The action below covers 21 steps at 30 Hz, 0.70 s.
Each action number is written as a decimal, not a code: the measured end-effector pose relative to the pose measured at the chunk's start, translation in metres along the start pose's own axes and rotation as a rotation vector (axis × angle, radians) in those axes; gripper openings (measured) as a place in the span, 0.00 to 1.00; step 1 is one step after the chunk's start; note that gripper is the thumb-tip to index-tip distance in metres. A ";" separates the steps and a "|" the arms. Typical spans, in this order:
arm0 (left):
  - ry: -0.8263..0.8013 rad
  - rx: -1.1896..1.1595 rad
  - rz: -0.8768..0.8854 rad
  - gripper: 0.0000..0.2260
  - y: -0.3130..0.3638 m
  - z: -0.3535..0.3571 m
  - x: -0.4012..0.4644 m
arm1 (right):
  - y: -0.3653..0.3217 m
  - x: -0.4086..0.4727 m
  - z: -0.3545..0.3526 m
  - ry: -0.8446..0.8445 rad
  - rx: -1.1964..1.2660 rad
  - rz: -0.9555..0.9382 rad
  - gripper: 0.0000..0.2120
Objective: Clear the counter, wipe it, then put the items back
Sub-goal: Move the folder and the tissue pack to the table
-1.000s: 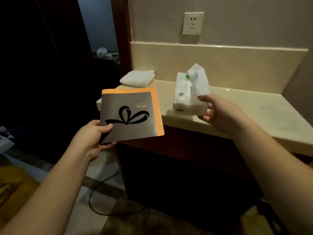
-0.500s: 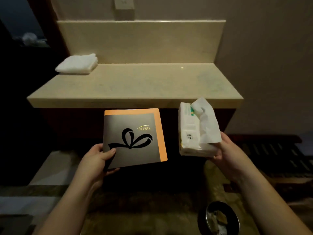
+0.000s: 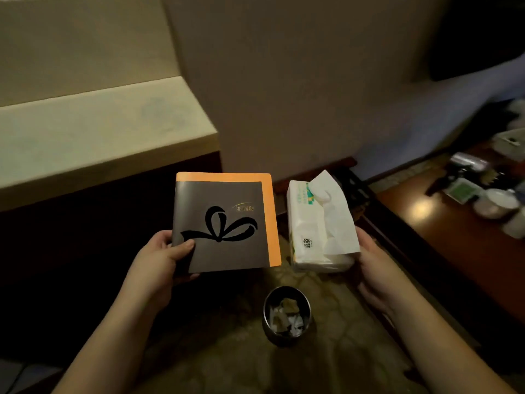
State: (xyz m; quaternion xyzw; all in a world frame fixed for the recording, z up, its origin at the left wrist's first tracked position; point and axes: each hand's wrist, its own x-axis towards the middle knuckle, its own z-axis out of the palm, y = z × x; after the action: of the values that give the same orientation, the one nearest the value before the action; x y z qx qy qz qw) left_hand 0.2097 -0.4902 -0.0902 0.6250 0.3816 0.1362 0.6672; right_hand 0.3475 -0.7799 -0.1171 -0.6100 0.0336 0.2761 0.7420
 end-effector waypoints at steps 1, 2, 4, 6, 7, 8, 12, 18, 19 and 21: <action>-0.017 0.016 0.001 0.06 0.001 0.022 0.000 | -0.004 0.000 -0.018 0.024 0.021 0.005 0.27; -0.037 0.028 0.001 0.06 0.002 0.045 -0.001 | -0.008 -0.001 -0.037 0.049 0.036 0.008 0.29; -0.084 0.048 -0.006 0.06 0.004 0.090 -0.001 | -0.016 -0.003 -0.074 0.089 0.058 0.008 0.29; -0.136 0.061 -0.036 0.06 0.007 0.132 -0.003 | -0.022 -0.007 -0.111 0.130 0.086 0.009 0.28; -0.161 0.069 -0.052 0.06 0.008 0.152 -0.004 | -0.026 -0.010 -0.129 0.155 0.093 0.009 0.29; -0.187 0.075 -0.064 0.06 0.009 0.172 -0.005 | -0.028 -0.011 -0.148 0.184 0.093 0.009 0.31; -0.293 0.130 -0.084 0.05 0.007 0.249 -0.008 | -0.034 -0.026 -0.217 0.294 0.081 0.027 0.33; -0.464 0.222 -0.089 0.04 0.001 0.361 -0.017 | -0.034 -0.057 -0.302 0.484 0.116 -0.027 0.29; -0.489 0.239 -0.092 0.05 -0.001 0.379 -0.018 | -0.034 -0.062 -0.312 0.519 0.130 -0.033 0.28; -0.531 0.279 -0.095 0.05 -0.004 0.409 -0.020 | -0.030 -0.066 -0.334 0.581 0.172 -0.030 0.31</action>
State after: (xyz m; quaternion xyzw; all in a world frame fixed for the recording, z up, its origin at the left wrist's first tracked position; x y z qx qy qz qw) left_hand 0.4730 -0.8021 -0.1173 0.7061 0.2377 -0.1168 0.6568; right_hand 0.4008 -1.1156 -0.1498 -0.5988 0.2587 0.0750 0.7542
